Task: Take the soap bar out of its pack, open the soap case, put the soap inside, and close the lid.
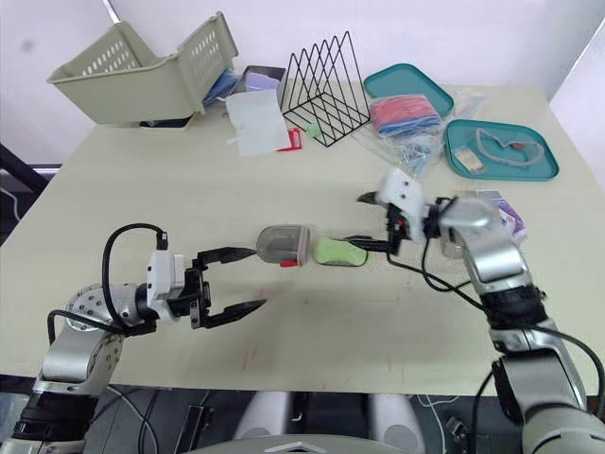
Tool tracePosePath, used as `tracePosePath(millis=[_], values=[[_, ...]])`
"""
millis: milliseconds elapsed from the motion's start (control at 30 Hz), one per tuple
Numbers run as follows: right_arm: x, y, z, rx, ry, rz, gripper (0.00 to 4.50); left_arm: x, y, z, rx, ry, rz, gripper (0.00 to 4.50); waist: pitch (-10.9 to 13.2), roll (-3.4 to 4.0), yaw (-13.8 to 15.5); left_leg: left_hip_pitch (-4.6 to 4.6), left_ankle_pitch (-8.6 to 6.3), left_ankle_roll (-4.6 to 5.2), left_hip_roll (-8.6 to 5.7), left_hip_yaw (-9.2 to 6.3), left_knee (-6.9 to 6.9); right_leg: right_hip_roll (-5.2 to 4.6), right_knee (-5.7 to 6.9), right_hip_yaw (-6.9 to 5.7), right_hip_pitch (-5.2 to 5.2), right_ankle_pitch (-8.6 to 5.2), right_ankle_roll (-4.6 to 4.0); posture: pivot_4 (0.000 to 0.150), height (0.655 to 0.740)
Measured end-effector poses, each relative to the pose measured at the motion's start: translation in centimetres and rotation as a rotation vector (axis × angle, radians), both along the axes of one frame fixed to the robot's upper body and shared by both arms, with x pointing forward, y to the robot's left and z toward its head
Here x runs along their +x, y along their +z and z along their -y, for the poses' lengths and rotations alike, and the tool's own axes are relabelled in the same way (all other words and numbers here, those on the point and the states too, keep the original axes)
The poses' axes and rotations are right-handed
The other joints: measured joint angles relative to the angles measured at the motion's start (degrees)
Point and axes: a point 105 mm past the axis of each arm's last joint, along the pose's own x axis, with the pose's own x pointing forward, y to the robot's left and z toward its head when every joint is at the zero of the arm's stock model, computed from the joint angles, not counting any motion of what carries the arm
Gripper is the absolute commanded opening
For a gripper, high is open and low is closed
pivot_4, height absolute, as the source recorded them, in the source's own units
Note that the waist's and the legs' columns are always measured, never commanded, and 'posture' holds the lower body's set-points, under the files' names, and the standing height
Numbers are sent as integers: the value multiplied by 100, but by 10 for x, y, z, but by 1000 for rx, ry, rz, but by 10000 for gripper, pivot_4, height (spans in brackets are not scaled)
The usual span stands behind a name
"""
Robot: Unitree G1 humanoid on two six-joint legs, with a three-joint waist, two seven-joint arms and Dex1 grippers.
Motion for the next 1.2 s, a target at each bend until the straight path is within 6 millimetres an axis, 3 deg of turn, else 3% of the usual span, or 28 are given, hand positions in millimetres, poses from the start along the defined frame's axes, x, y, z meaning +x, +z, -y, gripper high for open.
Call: tracePosePath(millis=[133,267,633,833,1200], values=[[-53,-30,26,113,9,-33,44458,26,19,-2,94,-39,62,45000,5,8,13,3,1,0,3,-2,0,11,3,-3,0,-2,1,1500,7400],[-78,-54,44,91,-6,-28,44458,55,33,-4,201,-74,101,45000,6,10,-133,18,2,1,5,28,14,9,5,23,4,-5,24,1500,7400],[-81,-60,54,78,-52,29,44458,89,18,-6,425,-186,-54,45000,7,8,-148,3,1,0,8,17,3,23,3,23,-4,4,3,1500,7400],[-81,-62,54,82,-70,23,44458,94,14,-5,470,-214,-67,45000,7,8,-145,6,2,1,6,18,10,18,7,23,-2,4,6,1500,7400],[-79,-63,60,59,-92,29,44458,101,-15,2,517,-194,-91,45000,8,7,-143,4,2,1,5,16,10,19,8,23,-3,5,5,1500,7400]])
